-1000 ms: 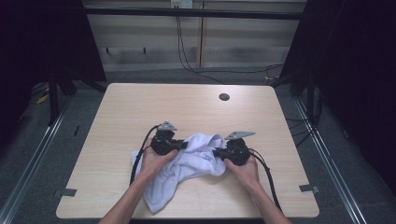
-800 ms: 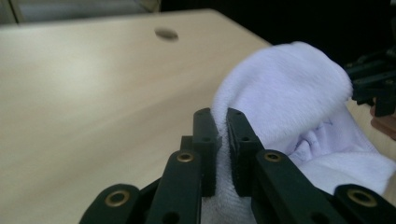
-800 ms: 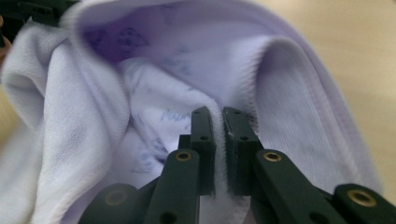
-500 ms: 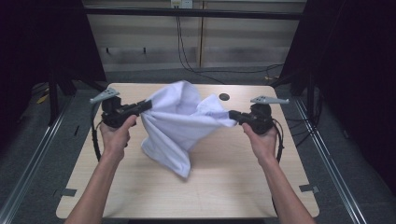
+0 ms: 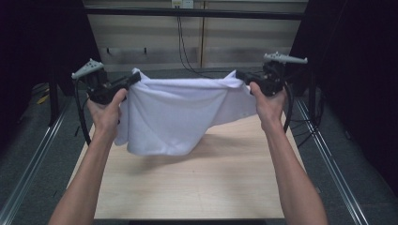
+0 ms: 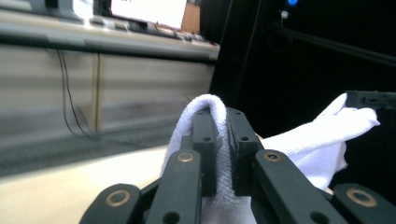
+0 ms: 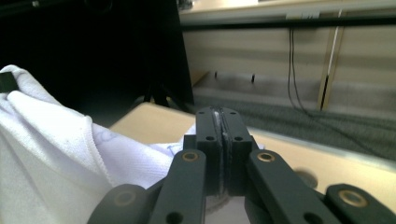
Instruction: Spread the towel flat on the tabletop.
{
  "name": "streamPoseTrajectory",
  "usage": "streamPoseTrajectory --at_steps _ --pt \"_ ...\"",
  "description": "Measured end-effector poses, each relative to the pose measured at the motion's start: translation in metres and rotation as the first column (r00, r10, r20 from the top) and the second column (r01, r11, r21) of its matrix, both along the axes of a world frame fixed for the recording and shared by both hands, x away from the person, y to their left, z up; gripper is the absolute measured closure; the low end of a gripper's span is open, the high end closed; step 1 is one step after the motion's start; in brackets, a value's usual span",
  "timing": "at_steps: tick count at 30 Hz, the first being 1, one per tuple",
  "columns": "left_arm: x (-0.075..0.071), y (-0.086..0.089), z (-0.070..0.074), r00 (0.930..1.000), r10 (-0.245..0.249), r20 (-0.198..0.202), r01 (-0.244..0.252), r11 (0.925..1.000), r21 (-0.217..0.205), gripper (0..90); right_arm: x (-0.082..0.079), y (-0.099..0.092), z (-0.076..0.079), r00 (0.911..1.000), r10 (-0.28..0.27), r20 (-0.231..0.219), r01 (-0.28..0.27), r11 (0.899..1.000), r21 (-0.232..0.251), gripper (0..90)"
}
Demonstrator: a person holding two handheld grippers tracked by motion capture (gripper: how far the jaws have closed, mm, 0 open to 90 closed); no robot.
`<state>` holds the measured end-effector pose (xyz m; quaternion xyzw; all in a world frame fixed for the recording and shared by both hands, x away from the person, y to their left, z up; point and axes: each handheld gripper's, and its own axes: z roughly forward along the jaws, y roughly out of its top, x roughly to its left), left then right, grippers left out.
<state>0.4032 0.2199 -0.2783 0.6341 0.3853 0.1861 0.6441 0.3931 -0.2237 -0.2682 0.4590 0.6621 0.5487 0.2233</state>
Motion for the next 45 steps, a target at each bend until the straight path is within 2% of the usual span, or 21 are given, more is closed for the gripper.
streamPoseTrajectory --at_steps 3,4,7,10,13,17,21,23,24,26,28,30,32,35,36,38,40,41,42,44,45 --pt "0.001 0.001 0.023 0.9984 0.012 0.055 -0.012 0.9999 0.002 84.5 0.007 0.005 0.027 0.9985 -0.009 0.054 0.011 1.0 -0.021 87.8" --pt "-0.002 0.002 0.029 0.9965 0.017 0.082 -0.018 0.9998 0.012 84.5 0.008 0.0 0.04 0.9957 0.0 0.093 -0.001 1.0 0.014 87.7" --pt "-0.014 0.001 0.035 0.9892 -0.022 0.145 0.014 0.9981 0.06 84.5 0.005 -0.004 0.043 0.9926 0.003 0.121 -0.007 1.0 0.029 87.7" --pt "-0.038 -0.002 0.016 0.9874 -0.071 0.142 0.059 0.9945 0.087 84.4 -0.013 -0.007 0.024 0.9924 0.002 0.123 -0.002 1.0 0.003 87.6" --pt "-0.072 -0.006 -0.026 0.9848 -0.153 0.083 0.141 0.9807 0.135 84.2 -0.043 -0.013 -0.014 0.9971 -0.004 0.076 0.008 0.998 -0.055 87.5" --pt "-0.112 -0.015 -0.098 0.9741 -0.216 -0.068 0.225 0.9549 0.193 84.0 -0.089 -0.023 -0.074 0.9995 -0.014 -0.03 0.012 0.996 -0.085 87.1" --pt "-0.134 -0.021 -0.146 0.9418 -0.255 -0.219 0.297 0.9363 0.187 83.0 -0.132 -0.021 -0.138 0.9835 -0.041 -0.177 0.02 0.993 -0.116 86.5" --pt "-0.138 -0.024 -0.153 0.9167 -0.292 -0.273 0.354 0.9099 0.216 79.4 -0.152 -0.02 -0.161 0.9745 -0.034 -0.222 0.0 0.989 -0.15 85.1" --pt "-0.14 -0.024 -0.152 0.916 -0.302 -0.264 0.367 0.8975 0.245 76.4 -0.159 -0.02 -0.169 0.9682 -0.022 -0.249 -0.018 0.987 -0.158 83.2" --pt "-0.141 -0.018 -0.149 0.9101 -0.312 -0.273 0.377 0.8969 0.232 73.9 -0.175 -0.022 -0.176 0.9628 -0.004 -0.27 -0.038 0.988 -0.15 79.5" --pt "-0.14 -0.012 -0.145 0.9167 -0.307 -0.256 0.365 0.9048 0.22 69.4 -0.187 -0.025 -0.179 0.9577 0.018 -0.287 -0.058 0.99 -0.131 74.3" --pt "-0.138 -0.007 -0.143 0.924 -0.295 -0.244 0.347 0.9146 0.208 63.0 -0.192 -0.031 -0.175 0.9631 0.019 -0.268 -0.054 0.991 -0.122 68.1" --pt "-0.134 -0.004 -0.141 0.9262 -0.303 -0.224 0.349 0.9149 0.203 61.5 -0.188 -0.034 -0.173 0.9668 0.0 -0.255 -0.035 0.991 -0.133 67.1" --pt "-0.117 -0.005 -0.14 0.9328 -0.281 -0.226 0.328 0.9214 0.209 58.6 -0.16 -0.038 -0.174 0.9715 -0.029 -0.235 -0.008 0.988 -0.156 64.7" --pt "-0.109 -0.005 -0.141 0.9375 -0.269 -0.22 0.313 0.9294 0.195 57.6 -0.146 -0.039 -0.178 0.9686 -0.033 -0.247 -0.016 0.981 -0.192 64.1" --pt "-0.09 -0.007 -0.146 0.9518 -0.219 -0.214 0.272 0.9265 0.26 59.7 -0.118 -0.042 -0.189 0.9632 -0.032 -0.267 -0.019 0.982 -0.187 64.8" --pt "-0.066 -0.009 -0.159 0.9318 -0.226 -0.284 0.297 0.924 0.241 63.6 -0.094 -0.043 -0.198 0.9584 -0.032 -0.284 -0.02 0.984 -0.177 65.3" --pt "-0.057 -0.013 -0.168 0.9339 -0.204 -0.293 0.287 0.9175 0.275 66.2 -0.082 -0.042 -0.202 0.9514 -0.045 -0.305 -0.012 0.983 -0.183 64.8" --pt "-0.049 -0.017 -0.177 0.9283 -0.203 -0.312 0.299 0.9045 0.304 68.2 -0.062 -0.04 -0.21 0.9472 -0.045 -0.317 -0.015 0.983 -0.185 64.3" --pt "-0.037 -0.027 -0.197 0.906 -0.198 -0.374 0.329 0.8851 0.329 68.5 -0.053 -0.039 -0.213 0.9456 -0.049 -0.322 -0.01 0.984 -0.18 63.8" --pt "-0.034 -0.032 -0.205 0.8946 -0.201 -0.399 0.355 0.8627 0.361 67.5 -0.045 -0.038 -0.217 0.9411 -0.039 -0.336 -0.017 0.986 -0.164 63.2"
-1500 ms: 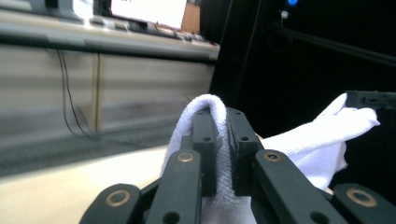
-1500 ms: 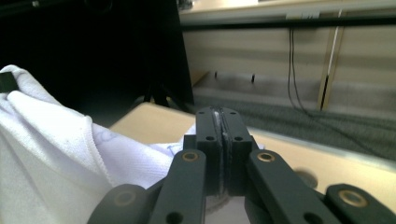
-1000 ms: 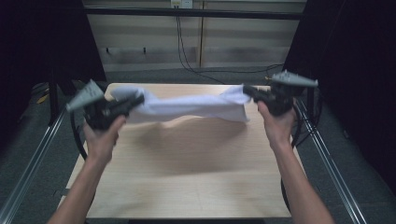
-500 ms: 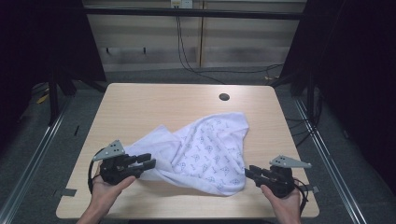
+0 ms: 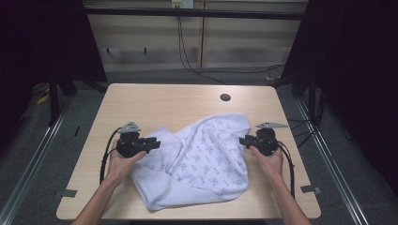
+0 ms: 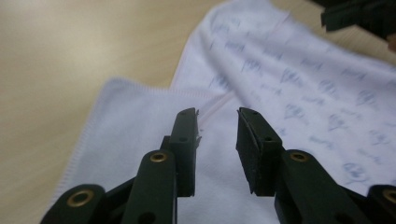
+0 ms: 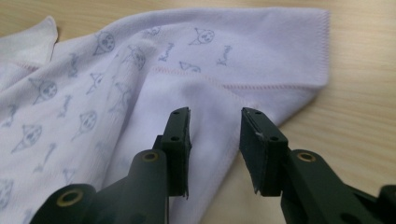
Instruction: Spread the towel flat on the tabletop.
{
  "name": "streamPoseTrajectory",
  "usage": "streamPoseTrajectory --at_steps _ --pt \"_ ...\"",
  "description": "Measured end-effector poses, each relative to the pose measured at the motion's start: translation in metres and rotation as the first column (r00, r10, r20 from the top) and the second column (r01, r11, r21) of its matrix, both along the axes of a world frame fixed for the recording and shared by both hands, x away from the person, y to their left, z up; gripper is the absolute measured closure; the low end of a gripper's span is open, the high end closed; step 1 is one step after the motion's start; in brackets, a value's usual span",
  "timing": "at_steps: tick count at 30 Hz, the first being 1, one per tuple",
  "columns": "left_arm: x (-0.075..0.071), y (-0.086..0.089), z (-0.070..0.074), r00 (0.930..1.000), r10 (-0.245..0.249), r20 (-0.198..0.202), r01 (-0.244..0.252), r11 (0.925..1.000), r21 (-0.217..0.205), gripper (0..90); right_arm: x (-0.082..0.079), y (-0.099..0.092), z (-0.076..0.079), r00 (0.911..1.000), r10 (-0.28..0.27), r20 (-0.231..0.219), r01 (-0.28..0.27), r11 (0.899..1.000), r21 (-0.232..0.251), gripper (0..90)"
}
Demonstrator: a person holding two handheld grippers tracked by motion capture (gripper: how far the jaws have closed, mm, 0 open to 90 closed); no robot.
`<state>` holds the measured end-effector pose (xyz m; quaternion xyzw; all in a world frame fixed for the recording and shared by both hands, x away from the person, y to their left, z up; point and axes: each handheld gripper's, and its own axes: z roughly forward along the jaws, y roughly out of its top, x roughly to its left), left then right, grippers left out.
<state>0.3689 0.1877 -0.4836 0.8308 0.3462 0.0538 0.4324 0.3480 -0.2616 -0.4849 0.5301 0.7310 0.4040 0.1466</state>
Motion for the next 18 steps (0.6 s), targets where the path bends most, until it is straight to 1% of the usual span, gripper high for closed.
streamPoseTrajectory --at_steps 1,2,3,4,5,6,7,8,9,10,11,12,13,14,15,16,18 --pt "0.001 -0.005 -0.008 0.9996 -0.019 -0.02 0.02 0.9989 0.042 66.8 0.006 0.002 -0.003 1.0 -0.001 -0.006 0.001 1.0 0.0 62.9" --pt "0.0 -0.01 -0.014 0.9991 -0.034 -0.026 0.037 0.9947 0.096 66.5 0.01 0.006 -0.005 0.9998 -0.003 -0.021 0.003 1.0 0.0 62.9" --pt "-0.002 -0.011 -0.016 0.9988 -0.048 0.001 0.048 0.9937 0.102 65.3 0.013 0.009 -0.007 0.9995 -0.01 -0.029 0.01 1.0 -0.01 65.1" --pt "-0.002 -0.009 -0.014 0.9991 -0.041 -0.014 0.042 0.9938 0.103 65.2 0.015 0.012 -0.009 0.9993 -0.004 -0.038 0.003 1.0 -0.023 65.7" --pt "-0.002 -0.008 -0.014 0.9988 -0.041 -0.029 0.043 0.9946 0.094 65.2 0.016 0.018 -0.013 0.9985 0.002 -0.054 -0.008 0.995 -0.103 66.1" --pt "-0.004 -0.007 -0.013 0.9983 -0.051 -0.028 0.054 0.9926 0.109 65.2 0.016 0.018 -0.013 0.9985 0.002 -0.054 -0.008 0.995 -0.103 66.1" --pt "-0.009 -0.004 -0.013 0.9983 -0.053 -0.024 0.056 0.9916 0.117 65.3 0.016 0.019 -0.015 0.9989 0.006 -0.047 -0.011 0.993 -0.114 70.7" --pt "-0.009 -0.004 -0.013 0.9983 -0.053 -0.024 0.056 0.9916 0.117 65.7 0.016 0.019 -0.015 0.9989 0.006 -0.047 -0.011 0.993 -0.114 70.7" --pt "-0.013 -0.002 -0.014 0.9989 -0.041 -0.021 0.043 0.9923 0.116 65.7 0.015 0.019 -0.014 0.9986 -0.003 -0.053 -0.003 0.994 -0.11 78.1" --pt "-0.017 -0.001 -0.013 0.999 -0.039 -0.02 0.041 0.9915 0.124 66.3 0.014 0.02 -0.014 0.9986 0.006 -0.053 -0.012 0.995 -0.102 84.9" --pt "-0.021 0.0 -0.011 0.9985 -0.052 -0.016 0.054 0.9871 0.151 66.4 0.012 0.022 -0.014 0.9987 0.017 -0.048 -0.023 0.993 -0.118 88.0" --pt "-0.025 0.003 -0.009 0.9983 -0.052 -0.025 0.056 0.9814 0.184 66.7 0.01 0.023 -0.007 0.9994 0.025 -0.024 -0.028 0.992 -0.124 90.0" --pt "-0.03 0.006 -0.007 0.9986 -0.031 -0.043 0.038 0.9819 0.185 66.7 0.01 0.023 -0.007 0.9994 0.025 -0.024 -0.028 0.992 -0.124 90.0" --pt "-0.035 0.011 -0.007 0.9985 -0.021 -0.051 0.029 0.9845 0.173 66.7 0.008 0.023 -0.002 0.9998 0.019 -0.011 -0.02 0.994 -0.103 90.0" --pt "-0.04 0.015 -0.009 0.9988 -0.021 -0.044 0.027 0.988 0.152 66.7 0.008 0.02 0.004 0.9997 0.022 0.011 -0.021 0.996 -0.088 90.0" --pt "-0.046 0.019 -0.01 0.999 -0.025 -0.036 0.03 0.9891 0.144 66.6 0.006 0.018 0.011 0.9997 0.014 0.02 -0.012 0.997 -0.079 90.0" --pt "-0.052 0.025 -0.011 0.9986 -0.028 -0.046 0.033 0.9938 0.107 65.4 0.005 0.012 0.023 0.9989 0.003 0.046 0.001 0.997 -0.08 90.0"
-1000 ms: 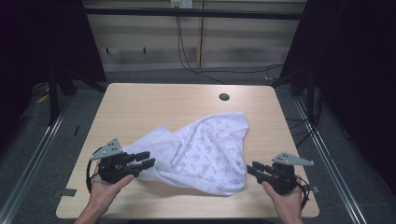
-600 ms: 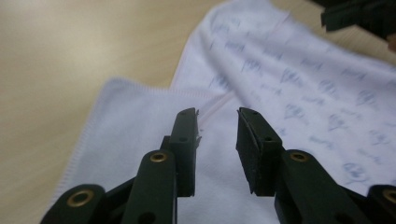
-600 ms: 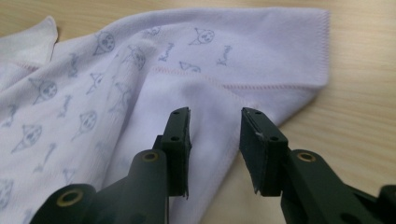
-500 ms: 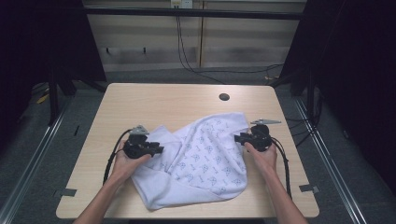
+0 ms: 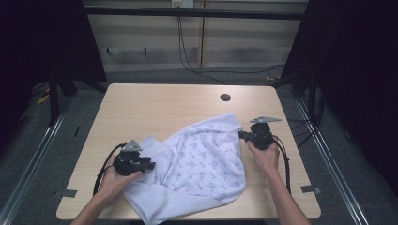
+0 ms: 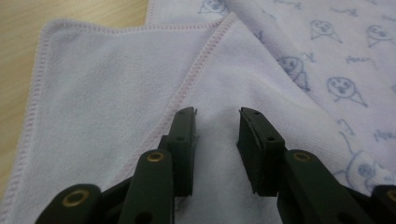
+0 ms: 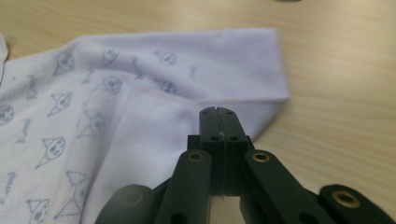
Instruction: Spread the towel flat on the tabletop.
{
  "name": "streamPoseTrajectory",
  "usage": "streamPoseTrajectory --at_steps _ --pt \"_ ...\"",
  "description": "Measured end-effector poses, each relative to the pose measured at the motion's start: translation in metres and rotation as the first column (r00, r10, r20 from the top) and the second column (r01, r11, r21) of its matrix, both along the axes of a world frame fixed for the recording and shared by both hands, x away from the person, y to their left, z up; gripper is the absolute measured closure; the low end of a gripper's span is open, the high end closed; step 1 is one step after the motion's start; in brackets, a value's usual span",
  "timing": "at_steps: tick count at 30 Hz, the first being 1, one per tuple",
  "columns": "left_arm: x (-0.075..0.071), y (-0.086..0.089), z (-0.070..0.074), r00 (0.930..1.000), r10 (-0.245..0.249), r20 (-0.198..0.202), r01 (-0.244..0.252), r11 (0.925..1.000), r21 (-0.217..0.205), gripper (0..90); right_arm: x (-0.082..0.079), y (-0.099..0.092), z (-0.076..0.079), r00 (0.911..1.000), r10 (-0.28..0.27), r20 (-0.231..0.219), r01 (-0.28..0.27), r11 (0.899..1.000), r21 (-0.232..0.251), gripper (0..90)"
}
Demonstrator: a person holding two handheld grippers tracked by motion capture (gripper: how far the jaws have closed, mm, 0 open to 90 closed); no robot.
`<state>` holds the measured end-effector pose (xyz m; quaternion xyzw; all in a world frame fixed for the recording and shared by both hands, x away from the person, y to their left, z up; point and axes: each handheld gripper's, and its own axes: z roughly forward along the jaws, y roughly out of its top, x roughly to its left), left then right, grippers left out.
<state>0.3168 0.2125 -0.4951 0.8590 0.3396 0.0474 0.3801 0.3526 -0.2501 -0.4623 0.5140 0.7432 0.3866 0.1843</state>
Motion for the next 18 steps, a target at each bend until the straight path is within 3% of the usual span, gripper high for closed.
streamPoseTrajectory --at_steps 1,3,6,8,13,16,18 --pt "-0.002 0.001 0.0 1.0 -0.005 -0.008 0.005 1.0 -0.005 63.6 -0.001 -0.004 0.004 0.9999 -0.001 0.014 0.0 1.0 0.008 90.0" --pt "0.0 0.0 0.003 0.9998 -0.005 -0.02 0.005 1.0 0.003 61.3 0.002 -0.006 -0.003 0.9996 0.004 -0.028 -0.003 1.0 0.014 76.1" --pt "0.004 -0.003 0.005 0.9998 -0.013 -0.014 0.013 0.9999 -0.007 64.1 0.007 -0.003 -0.015 0.998 0.015 -0.062 -0.015 1.0 0.006 74.2" --pt "0.009 -0.006 0.009 0.9999 -0.016 0.001 0.016 0.9996 -0.022 63.3 0.014 0.002 -0.03 0.995 0.025 -0.096 -0.022 0.999 0.035 67.5" --pt "0.029 -0.008 0.013 0.9998 0.008 -0.016 -0.009 0.9997 -0.025 64.9 0.021 0.01 -0.038 0.9908 0.046 -0.127 -0.043 0.999 0.028 63.0" --pt "0.035 -0.011 0.008 0.9995 0.016 -0.026 -0.015 0.9993 0.033 67.2 0.021 0.017 -0.036 0.9926 0.051 -0.11 -0.056 0.998 -0.035 84.6" --pt "0.034 -0.013 0.004 0.9998 0.017 -0.009 -0.016 0.9974 0.07 69.1 0.019 0.015 -0.031 0.9951 0.032 -0.094 -0.034 0.999 -0.019 89.2"
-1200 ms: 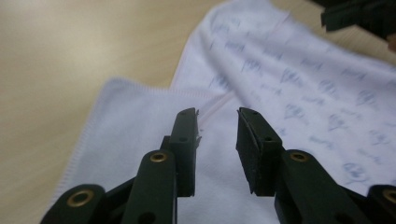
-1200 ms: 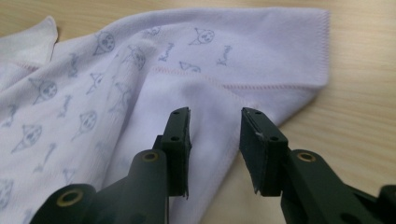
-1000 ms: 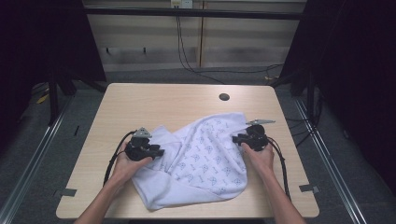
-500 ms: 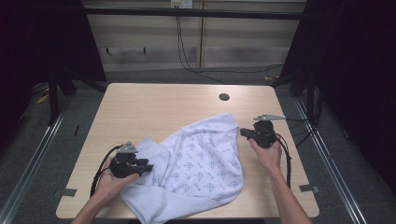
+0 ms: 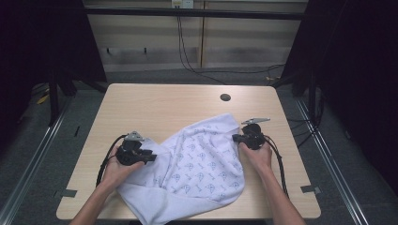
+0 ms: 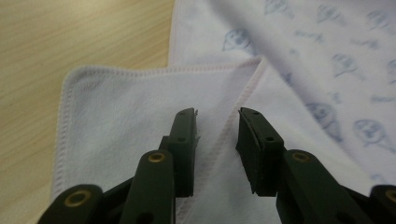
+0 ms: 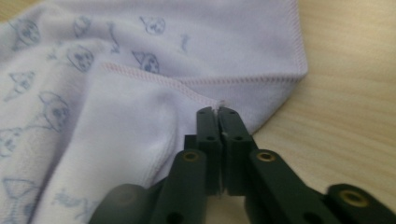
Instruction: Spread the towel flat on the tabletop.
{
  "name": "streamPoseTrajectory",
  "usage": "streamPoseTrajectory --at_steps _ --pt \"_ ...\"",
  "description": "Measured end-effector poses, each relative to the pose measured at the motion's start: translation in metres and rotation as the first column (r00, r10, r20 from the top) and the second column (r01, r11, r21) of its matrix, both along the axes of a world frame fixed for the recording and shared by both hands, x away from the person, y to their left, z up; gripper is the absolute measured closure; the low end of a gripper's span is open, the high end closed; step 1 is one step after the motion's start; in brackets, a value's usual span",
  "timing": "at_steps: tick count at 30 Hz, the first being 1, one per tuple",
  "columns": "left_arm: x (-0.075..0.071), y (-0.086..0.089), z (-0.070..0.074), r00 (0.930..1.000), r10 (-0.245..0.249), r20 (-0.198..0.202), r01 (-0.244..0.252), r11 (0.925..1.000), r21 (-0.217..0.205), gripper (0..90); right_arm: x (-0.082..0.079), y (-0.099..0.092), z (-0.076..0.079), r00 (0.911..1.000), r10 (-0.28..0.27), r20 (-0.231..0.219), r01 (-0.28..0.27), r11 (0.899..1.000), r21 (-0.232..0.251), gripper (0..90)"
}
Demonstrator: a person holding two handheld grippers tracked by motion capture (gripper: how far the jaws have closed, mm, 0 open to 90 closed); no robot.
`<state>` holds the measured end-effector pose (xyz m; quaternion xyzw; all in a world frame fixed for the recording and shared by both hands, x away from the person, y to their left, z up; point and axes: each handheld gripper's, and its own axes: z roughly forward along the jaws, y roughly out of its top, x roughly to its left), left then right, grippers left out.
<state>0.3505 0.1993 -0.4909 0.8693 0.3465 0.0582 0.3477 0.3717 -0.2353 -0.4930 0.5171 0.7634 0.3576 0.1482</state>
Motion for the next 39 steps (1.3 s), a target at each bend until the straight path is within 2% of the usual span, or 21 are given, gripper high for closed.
streamPoseTrajectory --at_steps 4,6,11,12,13,14,17,19,23,25,26,28,29,30,31,32,34,35,36,38,39 --pt "0.0 0.001 0.0 1.0 -0.001 -0.005 0.001 0.9999 0.011 71.7 -0.009 -0.014 0.019 0.998 -0.018 0.06 0.015 0.999 0.043 89.9" --pt "-0.001 0.001 0.0 0.9999 0.014 0.002 -0.014 0.9998 0.017 72.8 -0.017 -0.024 0.032 0.9941 -0.036 0.103 0.032 0.999 0.041 90.0" --pt "-0.009 0.001 0.002 0.9987 0.05 -0.01 -0.05 0.9982 0.035 73.0 -0.058 -0.06 0.062 0.9716 -0.13 0.198 0.11 0.988 0.109 90.0" --pt "-0.014 0.0 0.004 0.9983 0.056 -0.016 -0.055 0.9971 0.052 72.5 -0.068 -0.067 0.064 0.9687 -0.143 0.203 0.122 0.986 0.113 90.0" --pt "-0.019 -0.001 0.004 0.9982 0.06 0.0 -0.06 0.9958 0.069 72.5 -0.077 -0.072 0.064 0.9645 -0.16 0.21 0.145 0.986 0.086 90.0" --pt "-0.023 -0.002 0.005 0.9978 0.065 0.008 -0.066 0.9942 0.086 72.6 -0.086 -0.079 0.063 0.9621 -0.171 0.212 0.161 0.985 0.065 90.0" --pt "-0.027 0.001 0.005 0.9962 0.082 -0.03 -0.08 0.9952 0.057 72.4 -0.105 -0.097 0.058 0.9541 -0.229 0.192 0.228 0.973 0.028 88.1" --pt "-0.031 0.002 0.006 0.9973 0.065 -0.035 -0.063 0.9959 0.065 72.0 -0.112 -0.106 0.05 0.953 -0.257 0.16 0.257 0.966 0.022 84.9" --pt "-0.037 0.004 0.008 0.9985 0.033 -0.045 -0.03 0.9978 0.059 67.7 -0.122 -0.107 0.037 0.9484 -0.285 0.139 0.29 0.957 -0.014 70.3" --pt "-0.035 0.002 0.01 0.9993 -0.007 -0.036 0.008 0.9993 0.035 65.6 -0.123 -0.101 0.035 0.959 -0.255 0.125 0.254 0.967 0.018 67.7" --pt "-0.033 0.0 0.011 0.9991 -0.026 -0.032 0.027 0.9996 0.004 65.2 -0.123 -0.095 0.034 0.9664 -0.226 0.122 0.225 0.974 0.019 67.3" --pt "-0.027 -0.006 0.015 0.9989 -0.044 -0.015 0.044 0.999 0.003 65.4 -0.122 -0.076 0.03 0.9786 -0.176 0.106 0.175 0.984 0.021 65.5" --pt "-0.023 -0.009 0.016 0.9983 -0.056 -0.019 0.055 0.9982 -0.023 65.7 -0.122 -0.066 0.027 0.9846 -0.149 0.091 0.146 0.989 0.039 65.7" --pt "-0.018 -0.013 0.016 0.9982 -0.058 -0.014 0.057 0.9979 -0.029 66.1 -0.121 -0.055 0.024 0.9906 -0.117 0.072 0.112 0.992 0.06 65.7" --pt "-0.013 -0.018 0.016 0.9981 -0.061 -0.004 0.061 0.9981 0.002 67.1 -0.12 -0.043 0.022 0.9945 -0.088 0.057 0.084 0.995 0.06 65.7" --pt "-0.007 -0.022 0.017 0.9973 -0.073 -0.002 0.073 0.9969 0.027 67.2 -0.119 -0.033 0.02 0.9969 -0.056 0.055 0.053 0.998 0.045 66.1" --pt "0.003 -0.031 0.016 0.9969 -0.076 -0.019 0.076 0.9968 0.023 67.1 -0.117 -0.014 0.015 0.9994 -0.003 0.033 0.001 0.998 0.069 66.1" --pt "0.009 -0.034 0.017 0.9958 -0.083 -0.04 0.083 0.9965 0.007 65.5 -0.116 -0.005 0.011 0.9996 0.023 0.014 -0.024 0.997 0.068 65.7" --pt "0.013 -0.038 0.018 0.995 -0.087 -0.05 0.085 0.9959 -0.032 65.0 -0.116 0.004 0.009 0.9988 0.048 0.013 -0.048 0.998 0.033 65.3" --pt "0.019 -0.046 0.016 0.9957 -0.089 -0.026 0.09 0.9943 0.057 65.2 -0.117 0.015 0.007 0.9957 0.091 -0.015 -0.091 0.996 0.008 63.8" --pt "0.022 -0.051 0.013 0.994 -0.103 -0.036 0.105 0.9931 0.053 64.8 -0.118 0.017 0.007 0.9941 0.106 -0.021 -0.106 0.994 0.021 63.6"
